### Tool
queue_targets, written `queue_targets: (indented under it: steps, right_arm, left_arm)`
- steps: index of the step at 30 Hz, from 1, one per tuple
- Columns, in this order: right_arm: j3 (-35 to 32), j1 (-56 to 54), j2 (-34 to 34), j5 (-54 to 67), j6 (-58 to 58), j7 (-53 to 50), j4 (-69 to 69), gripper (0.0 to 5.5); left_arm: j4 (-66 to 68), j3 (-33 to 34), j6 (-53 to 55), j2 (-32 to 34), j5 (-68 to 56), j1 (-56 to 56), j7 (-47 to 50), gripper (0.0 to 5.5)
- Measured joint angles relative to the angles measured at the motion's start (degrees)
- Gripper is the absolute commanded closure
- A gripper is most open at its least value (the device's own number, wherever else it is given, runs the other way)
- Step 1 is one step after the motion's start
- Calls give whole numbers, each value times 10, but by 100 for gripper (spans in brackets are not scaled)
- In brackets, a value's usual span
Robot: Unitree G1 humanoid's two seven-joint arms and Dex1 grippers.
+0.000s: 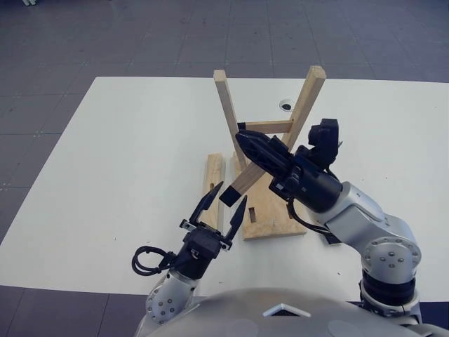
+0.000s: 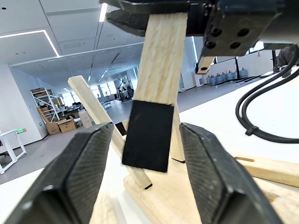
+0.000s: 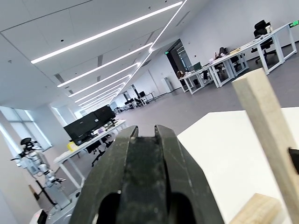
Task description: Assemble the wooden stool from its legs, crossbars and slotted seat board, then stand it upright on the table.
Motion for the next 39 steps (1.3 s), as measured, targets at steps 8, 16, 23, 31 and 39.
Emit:
queue_targets:
  steps: [8,16,23,31,39]
  right_arm:
    - [-70,6,-74,-147,-37,3,-13,508]
    - [-153,93,-152,-337,-49,-18,-7,508]
    - [-118,65,-158,-433,-19,-12,79,508]
    - [-104,-35,-126,-421,91,1,111,508]
    - [-117,-61,-79,-398,164,0,114,508]
  left_arm:
    - [3,13,36,2,5,-2,3,285]
    - [8,98,163,-24,-39,-65,26,285]
    - [-5,102,206,-47,-44,-61,40,285]
    - [-5,94,239,-62,-38,-61,50,285]
    - [-5,90,263,-68,-32,-63,53,285]
